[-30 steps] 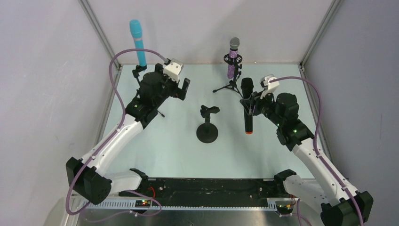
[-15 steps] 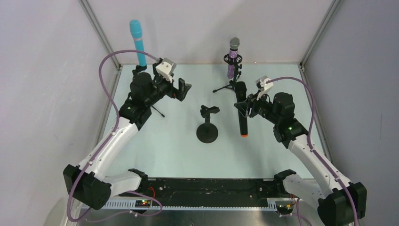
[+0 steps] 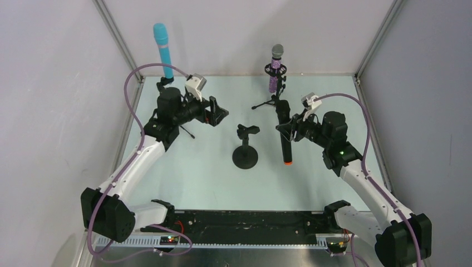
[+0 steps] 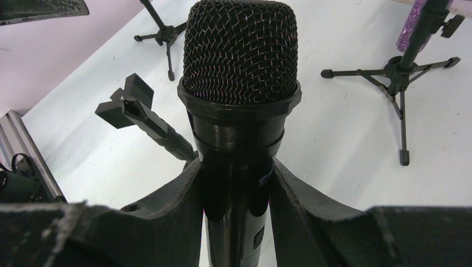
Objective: Attach the microphones to the stand
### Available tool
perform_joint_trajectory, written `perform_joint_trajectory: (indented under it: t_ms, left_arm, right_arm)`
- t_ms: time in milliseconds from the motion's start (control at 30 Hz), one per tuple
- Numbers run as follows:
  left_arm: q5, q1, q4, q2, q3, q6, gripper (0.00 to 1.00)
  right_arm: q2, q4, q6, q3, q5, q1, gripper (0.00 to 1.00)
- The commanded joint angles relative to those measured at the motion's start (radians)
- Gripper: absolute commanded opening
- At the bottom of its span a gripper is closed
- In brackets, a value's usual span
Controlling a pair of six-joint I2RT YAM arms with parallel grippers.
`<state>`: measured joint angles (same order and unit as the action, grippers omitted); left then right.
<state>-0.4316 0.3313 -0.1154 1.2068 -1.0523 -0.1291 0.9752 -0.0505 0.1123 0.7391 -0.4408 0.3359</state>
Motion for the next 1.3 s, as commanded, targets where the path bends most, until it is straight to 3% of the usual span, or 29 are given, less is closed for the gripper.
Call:
perform_joint_trajectory:
  t_ms: [0, 267, 600, 800, 933, 1267]
  left_arm:
    - [-0.06, -0.005, 0.003, -0.021, 0.015, 0.059, 0.98]
    - [-0.08, -0.004, 0.003, -0.059, 0.034, 0.31, 0.98]
    - [-0.398, -0.003, -0.009, -0.067, 0.051, 0.535, 0.98]
    - [-0.563, -0.001, -0.01, -0.03, 0.025, 0.563, 0.98]
    - [-0.609, 0.016, -0.01, -0.009, 0.018, 0.58, 0.98]
    - [-0.551, 0.1, -0.01, 0.036, 0.018, 0.586, 0.98]
  right_arm:
    - [-0.006, -0.114, 0.025, -0.018, -0.035, -0.006, 0.0]
    - [-0.018, -0.11, -0.052, -0.024, -0.059, -0.005, 0.0]
    - [-0.02, -0.146, -0.083, -0.036, -0.063, -0.005, 0.0]
    - [-0.016, -0.183, -0.076, -0.041, -0.08, -0.005, 0.0]
    - [-0.019, -0.288, -0.084, -0.077, -0.089, -0.006, 0.0]
    - [0.028, -0.671, -0.055, -0.136, -0.099, -0.005, 0.0]
